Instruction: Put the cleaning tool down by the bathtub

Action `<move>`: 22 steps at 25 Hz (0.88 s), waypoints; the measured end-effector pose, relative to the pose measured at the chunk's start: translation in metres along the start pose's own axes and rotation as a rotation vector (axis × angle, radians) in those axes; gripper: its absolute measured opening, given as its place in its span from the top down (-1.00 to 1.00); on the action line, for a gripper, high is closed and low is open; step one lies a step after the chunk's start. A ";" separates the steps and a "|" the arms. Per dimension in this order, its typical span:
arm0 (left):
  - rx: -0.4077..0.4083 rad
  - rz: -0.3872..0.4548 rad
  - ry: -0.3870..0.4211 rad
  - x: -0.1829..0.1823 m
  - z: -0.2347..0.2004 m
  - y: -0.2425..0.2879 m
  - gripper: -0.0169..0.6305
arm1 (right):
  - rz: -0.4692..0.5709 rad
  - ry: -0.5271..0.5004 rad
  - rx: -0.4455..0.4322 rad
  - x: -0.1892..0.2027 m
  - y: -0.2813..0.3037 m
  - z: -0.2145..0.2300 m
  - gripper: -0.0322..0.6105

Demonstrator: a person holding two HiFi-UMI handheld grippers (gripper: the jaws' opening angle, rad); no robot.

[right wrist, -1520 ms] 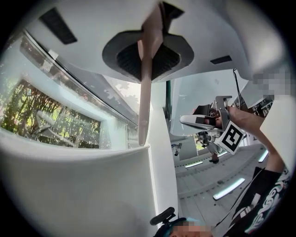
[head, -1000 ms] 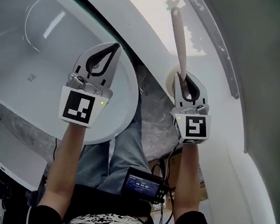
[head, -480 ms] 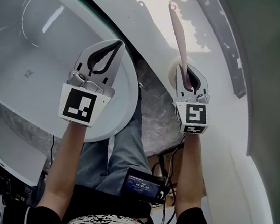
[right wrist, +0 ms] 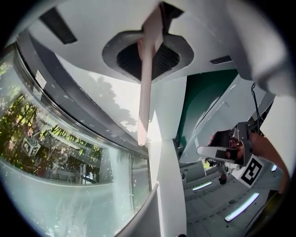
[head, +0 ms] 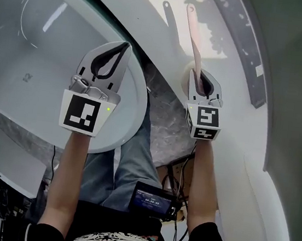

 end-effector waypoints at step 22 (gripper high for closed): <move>0.026 -0.013 -0.009 0.009 0.000 0.003 0.90 | -0.169 0.020 0.049 0.012 0.023 0.002 0.68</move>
Point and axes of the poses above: the fingertips, and each gripper's own axes: y forward along the fingers, z to its right, x out of its underside, the point moved 4 cm from there along -y, backward along the fingers, and after that the axes turned 5 degrees about -z, right-handed, at the moved point
